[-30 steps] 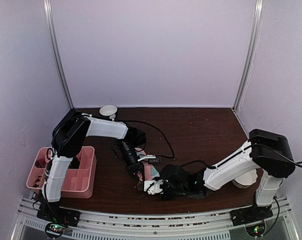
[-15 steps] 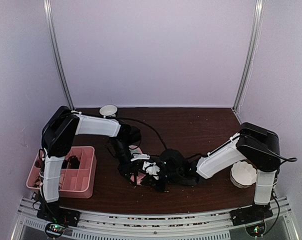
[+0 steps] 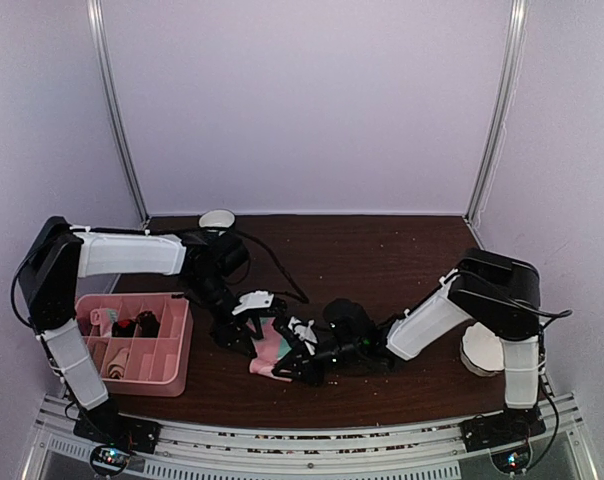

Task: Roll the socks
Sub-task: Roll the sock.

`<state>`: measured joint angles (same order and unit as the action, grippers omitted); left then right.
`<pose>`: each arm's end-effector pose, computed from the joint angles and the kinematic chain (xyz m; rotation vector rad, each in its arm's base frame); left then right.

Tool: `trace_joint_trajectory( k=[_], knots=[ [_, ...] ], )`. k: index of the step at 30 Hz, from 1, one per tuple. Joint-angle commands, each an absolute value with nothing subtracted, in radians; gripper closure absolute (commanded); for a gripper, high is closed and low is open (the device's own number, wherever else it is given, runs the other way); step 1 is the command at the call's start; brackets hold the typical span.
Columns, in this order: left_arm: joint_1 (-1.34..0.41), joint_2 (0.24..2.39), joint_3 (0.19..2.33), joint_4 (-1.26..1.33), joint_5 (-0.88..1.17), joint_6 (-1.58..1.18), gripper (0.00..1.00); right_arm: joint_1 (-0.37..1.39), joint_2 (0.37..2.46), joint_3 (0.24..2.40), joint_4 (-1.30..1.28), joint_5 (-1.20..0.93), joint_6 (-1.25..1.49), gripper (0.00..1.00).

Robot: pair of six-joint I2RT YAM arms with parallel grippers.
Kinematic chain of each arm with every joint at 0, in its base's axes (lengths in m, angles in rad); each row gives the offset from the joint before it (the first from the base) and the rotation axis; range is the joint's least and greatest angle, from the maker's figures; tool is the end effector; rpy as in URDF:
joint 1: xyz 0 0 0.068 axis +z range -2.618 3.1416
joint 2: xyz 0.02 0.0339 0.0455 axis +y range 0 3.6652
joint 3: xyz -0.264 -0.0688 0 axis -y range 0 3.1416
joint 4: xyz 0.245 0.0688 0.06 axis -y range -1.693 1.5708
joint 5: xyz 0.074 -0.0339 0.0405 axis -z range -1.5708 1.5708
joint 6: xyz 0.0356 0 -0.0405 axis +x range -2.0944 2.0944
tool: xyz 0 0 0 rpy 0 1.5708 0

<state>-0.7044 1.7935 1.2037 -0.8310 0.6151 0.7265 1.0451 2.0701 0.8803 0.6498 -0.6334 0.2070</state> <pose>0.2387 -0.2298 0.1827 1.9219 2.1077 -0.9033 0.1731 0.3404 0.0873 -1.3177 1.9154 1.3658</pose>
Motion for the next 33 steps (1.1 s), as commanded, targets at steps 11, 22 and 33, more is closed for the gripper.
trace_joint_trajectory(
  k=[11, 22, 33],
  knots=[
    [-0.871, 1.743, 1.055, -0.595, 0.482, 0.733, 0.61, 1.036, 2.225, 0.790, 0.271, -0.583, 0.605, 1.00],
    [-0.923, 1.815, 1.077, -0.547, 0.293, 0.678, 0.72, 1.035, 2.232, 0.783, 0.289, -0.635, 0.690, 1.00],
    [-0.956, 1.916, 1.123, -0.516, 0.166, 0.657, 0.77, 1.039, 2.173, 0.669, 0.412, -0.652, 0.788, 1.00]
  ],
)
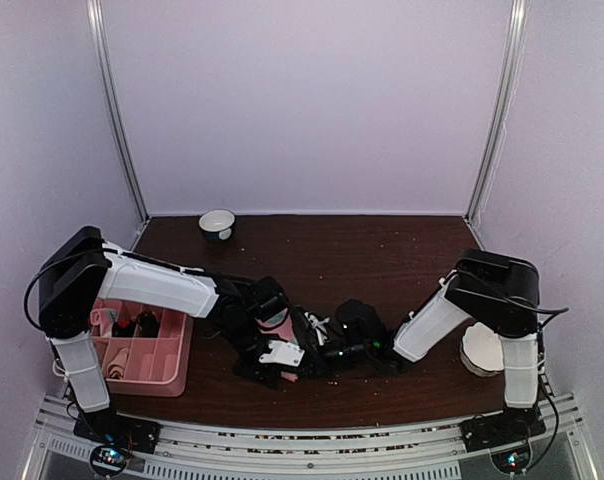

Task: Roll the socks
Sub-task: Roll the sock.

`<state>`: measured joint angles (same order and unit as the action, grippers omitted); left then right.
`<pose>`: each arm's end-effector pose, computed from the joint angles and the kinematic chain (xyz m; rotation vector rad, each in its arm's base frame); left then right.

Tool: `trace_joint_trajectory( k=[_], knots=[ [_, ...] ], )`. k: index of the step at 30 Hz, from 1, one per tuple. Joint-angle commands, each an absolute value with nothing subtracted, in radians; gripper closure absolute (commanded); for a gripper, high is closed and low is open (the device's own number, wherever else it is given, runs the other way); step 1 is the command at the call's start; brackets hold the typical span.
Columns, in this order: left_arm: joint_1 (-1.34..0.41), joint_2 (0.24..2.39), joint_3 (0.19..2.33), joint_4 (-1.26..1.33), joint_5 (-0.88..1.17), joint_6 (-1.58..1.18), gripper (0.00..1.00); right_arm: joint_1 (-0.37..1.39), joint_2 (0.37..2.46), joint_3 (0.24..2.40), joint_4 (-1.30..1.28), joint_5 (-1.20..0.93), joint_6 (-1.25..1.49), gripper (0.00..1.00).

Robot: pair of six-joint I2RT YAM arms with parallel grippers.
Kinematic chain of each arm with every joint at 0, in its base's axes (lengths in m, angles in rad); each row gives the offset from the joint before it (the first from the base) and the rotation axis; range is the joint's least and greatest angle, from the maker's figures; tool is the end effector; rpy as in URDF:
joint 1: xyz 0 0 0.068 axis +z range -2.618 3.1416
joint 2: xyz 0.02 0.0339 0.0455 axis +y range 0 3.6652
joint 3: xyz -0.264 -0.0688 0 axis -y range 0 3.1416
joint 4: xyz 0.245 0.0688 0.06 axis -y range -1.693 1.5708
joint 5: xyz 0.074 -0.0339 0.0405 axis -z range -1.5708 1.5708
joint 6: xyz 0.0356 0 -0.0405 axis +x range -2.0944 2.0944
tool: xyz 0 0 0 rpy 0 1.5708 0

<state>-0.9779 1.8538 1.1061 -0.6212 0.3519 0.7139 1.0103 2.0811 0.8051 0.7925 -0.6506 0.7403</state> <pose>0.1774 -0.2853 0.1392 2.2342 1.9083 -0.5569 0.1774 0.3233 0.0793 -0.8050 2.3042 1.6266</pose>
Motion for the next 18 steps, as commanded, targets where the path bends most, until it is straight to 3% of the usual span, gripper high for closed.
trace_joint_trajectory(
  k=[1, 3, 4, 5, 6, 7, 12, 18],
  knots=[
    [-0.956, 1.903, 1.124, -0.525, 0.195, 0.664, 0.77, 1.040, 2.169, 0.658, 0.418, -0.652, 0.792, 1.00],
    [-0.955, 1.842, 1.110, -0.548, 0.282, 0.688, 0.76, 1.039, 2.169, 0.637, 0.424, -0.646, 0.793, 1.00],
    [-0.941, 1.709, 1.078, -0.586, 0.409, 0.727, 0.57, 1.039, 2.173, 0.613, 0.421, -0.637, 0.793, 1.00],
    [-0.933, 1.668, 1.073, -0.592, 0.426, 0.727, 0.53, 1.040, 2.171, 0.601, 0.424, -0.635, 0.797, 1.00],
    [-0.923, 1.628, 1.070, -0.600, 0.433, 0.725, 0.35, 1.040, 2.166, 0.582, 0.435, -0.630, 0.805, 1.00],
    [-0.916, 1.598, 1.074, -0.605, 0.421, 0.722, 0.06, 1.039, 2.161, 0.557, 0.456, -0.627, 0.819, 1.00],
    [-0.913, 1.545, 1.133, -0.624, 0.313, 0.681, 0.02, 1.053, 2.123, 0.451, 0.576, -0.617, 0.904, 1.00],
    [-0.776, 1.634, 1.227, -0.587, 0.334, 0.483, 0.02, 1.109, 2.100, 0.512, 0.465, -0.583, 0.899, 1.00]
  ],
)
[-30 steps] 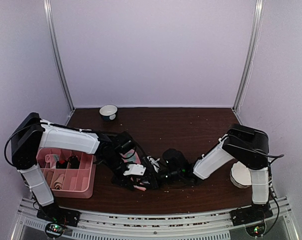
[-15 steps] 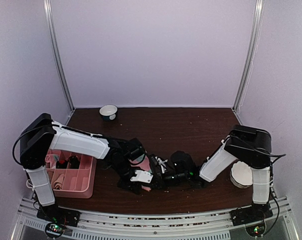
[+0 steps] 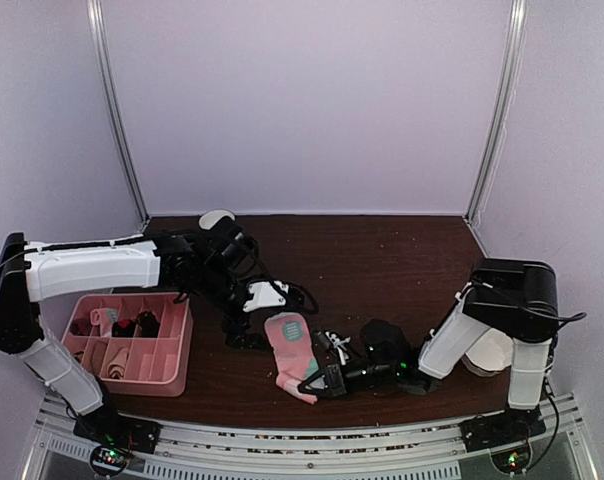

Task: Roll the socks
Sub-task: Roll the sock.

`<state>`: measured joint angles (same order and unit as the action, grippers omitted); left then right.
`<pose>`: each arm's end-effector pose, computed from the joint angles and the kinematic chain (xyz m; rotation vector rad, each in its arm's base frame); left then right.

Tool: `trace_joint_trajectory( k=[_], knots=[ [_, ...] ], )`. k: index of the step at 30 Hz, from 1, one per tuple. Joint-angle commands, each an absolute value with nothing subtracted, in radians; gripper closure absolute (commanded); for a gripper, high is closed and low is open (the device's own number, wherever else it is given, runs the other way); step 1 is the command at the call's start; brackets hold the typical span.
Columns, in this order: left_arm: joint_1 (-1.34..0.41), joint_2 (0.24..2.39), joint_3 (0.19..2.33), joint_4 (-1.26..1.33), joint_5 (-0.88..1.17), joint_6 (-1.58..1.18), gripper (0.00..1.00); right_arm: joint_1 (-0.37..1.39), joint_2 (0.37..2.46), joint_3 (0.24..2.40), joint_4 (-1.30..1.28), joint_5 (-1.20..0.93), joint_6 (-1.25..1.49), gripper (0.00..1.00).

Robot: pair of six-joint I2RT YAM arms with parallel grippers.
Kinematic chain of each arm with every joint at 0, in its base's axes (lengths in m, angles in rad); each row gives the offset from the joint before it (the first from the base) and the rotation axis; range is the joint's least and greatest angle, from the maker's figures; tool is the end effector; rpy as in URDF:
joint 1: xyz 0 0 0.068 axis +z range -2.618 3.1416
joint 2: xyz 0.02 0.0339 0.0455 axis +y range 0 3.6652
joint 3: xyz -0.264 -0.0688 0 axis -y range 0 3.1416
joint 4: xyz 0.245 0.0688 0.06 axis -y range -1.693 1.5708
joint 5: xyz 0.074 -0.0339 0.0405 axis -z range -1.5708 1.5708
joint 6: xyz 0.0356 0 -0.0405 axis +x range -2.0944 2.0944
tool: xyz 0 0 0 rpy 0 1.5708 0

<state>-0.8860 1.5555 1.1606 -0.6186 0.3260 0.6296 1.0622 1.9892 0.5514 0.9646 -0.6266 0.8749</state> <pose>0.1949 -0.2567 0.2472 1.8644 1.7933 -0.5160 0.1331 0.2816 0.0730 -0.7124 2.3941 1.6843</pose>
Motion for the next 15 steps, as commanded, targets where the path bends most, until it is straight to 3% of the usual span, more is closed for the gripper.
trace_joint_trajectory(
  k=[1, 4, 15],
  knots=[
    [-0.734, 1.685, 1.291, -0.660, 0.414, 0.504, 0.02, 1.111, 2.109, 0.534, 0.461, -0.584, 0.900, 1.00],
    [-0.663, 1.816, 1.374, -0.832, 0.630, 0.599, 0.02, 1.111, 2.128, 0.565, 0.446, -0.579, 0.899, 1.00],
    [-0.756, 1.958, 1.325, -0.599, 0.278, 0.556, 0.02, 1.112, 2.128, 0.549, 0.442, -0.511, 0.909, 1.00]
  ],
)
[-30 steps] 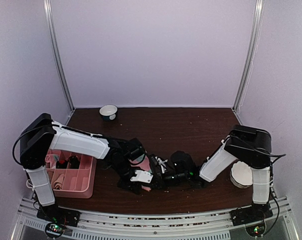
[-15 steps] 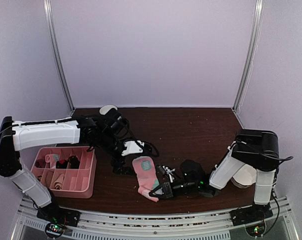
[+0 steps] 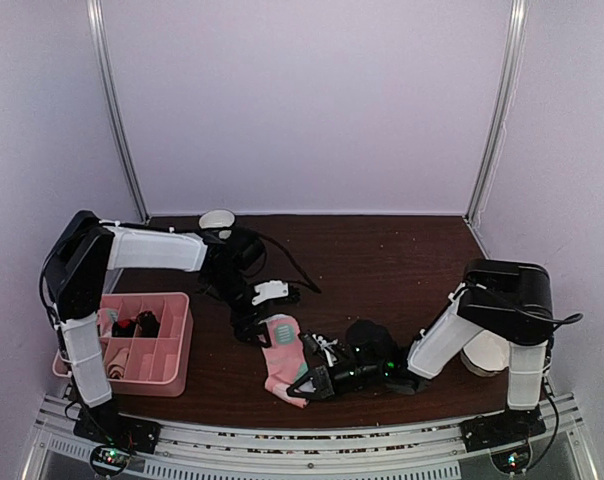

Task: Roll the socks
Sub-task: Roll the sock.

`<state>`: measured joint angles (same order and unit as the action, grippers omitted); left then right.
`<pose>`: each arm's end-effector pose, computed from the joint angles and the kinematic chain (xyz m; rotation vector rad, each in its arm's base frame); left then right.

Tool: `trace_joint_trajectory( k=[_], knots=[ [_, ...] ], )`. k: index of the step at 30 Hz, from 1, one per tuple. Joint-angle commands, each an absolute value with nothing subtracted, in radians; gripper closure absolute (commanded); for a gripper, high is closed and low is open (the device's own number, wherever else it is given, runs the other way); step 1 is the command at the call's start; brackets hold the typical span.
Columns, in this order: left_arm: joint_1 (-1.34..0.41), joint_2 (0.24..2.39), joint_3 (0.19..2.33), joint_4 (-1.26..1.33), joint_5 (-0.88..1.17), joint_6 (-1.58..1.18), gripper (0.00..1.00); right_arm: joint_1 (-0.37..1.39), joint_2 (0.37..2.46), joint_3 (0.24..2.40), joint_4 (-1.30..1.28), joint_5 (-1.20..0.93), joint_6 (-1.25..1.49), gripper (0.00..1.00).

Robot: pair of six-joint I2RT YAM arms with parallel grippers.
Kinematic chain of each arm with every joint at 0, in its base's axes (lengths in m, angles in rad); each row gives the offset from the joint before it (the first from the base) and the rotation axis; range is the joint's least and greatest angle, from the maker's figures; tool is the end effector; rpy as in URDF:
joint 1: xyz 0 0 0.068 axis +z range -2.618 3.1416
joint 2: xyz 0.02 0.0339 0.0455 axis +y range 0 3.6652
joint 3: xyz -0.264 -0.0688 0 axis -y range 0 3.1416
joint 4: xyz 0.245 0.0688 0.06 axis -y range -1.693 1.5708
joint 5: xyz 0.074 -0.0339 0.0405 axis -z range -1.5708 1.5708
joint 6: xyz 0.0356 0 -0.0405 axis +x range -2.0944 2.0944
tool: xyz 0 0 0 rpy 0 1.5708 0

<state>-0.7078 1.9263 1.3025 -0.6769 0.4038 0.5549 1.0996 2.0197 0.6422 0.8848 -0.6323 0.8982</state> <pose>0.2753 -0.2540 0.1637 1.7417 2.2480 -0.6097 0.1315 0.3045 0.0738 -0.7379 2.4379 1.6998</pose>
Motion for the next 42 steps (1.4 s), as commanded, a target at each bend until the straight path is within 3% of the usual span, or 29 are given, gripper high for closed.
trace_joint_trajectory(
  k=[1, 9, 13, 17, 31, 35, 38, 42],
  knots=[
    [-0.768, 1.971, 1.331, -0.583, 0.250, 0.553, 0.02, 1.113, 2.119, 0.546, 0.437, -0.504, 0.907, 1.00],
    [-0.836, 2.099, 1.435, -0.543, 0.097, 0.560, 0.02, 1.148, 2.051, 0.557, 0.357, -0.489, 0.890, 1.00],
    [-0.861, 2.147, 1.501, -0.563, 0.113, 0.570, 0.02, 1.177, 2.013, 0.596, 0.238, -0.452, 0.854, 1.00],
    [-0.864, 2.166, 1.534, -0.581, 0.134, 0.552, 0.02, 1.176, 2.045, 0.582, 0.297, -0.464, 0.888, 1.00],
    [-0.852, 1.915, 1.456, -0.473, 0.148, 0.514, 0.02, 1.110, 2.200, 0.436, 0.647, -0.599, 1.091, 1.00],
    [-0.824, 1.855, 1.464, -0.422, 0.108, 0.413, 0.02, 1.107, 2.203, 0.437, 0.633, -0.592, 1.098, 1.00],
    [-0.762, 1.848, 1.507, -0.461, 0.225, 0.374, 0.02, 1.107, 2.191, 0.457, 0.590, -0.581, 1.087, 1.00],
    [-0.695, 1.877, 1.596, -0.759, 0.642, 0.562, 0.02, 1.107, 2.194, 0.476, 0.572, -0.579, 1.091, 1.00]
  ],
)
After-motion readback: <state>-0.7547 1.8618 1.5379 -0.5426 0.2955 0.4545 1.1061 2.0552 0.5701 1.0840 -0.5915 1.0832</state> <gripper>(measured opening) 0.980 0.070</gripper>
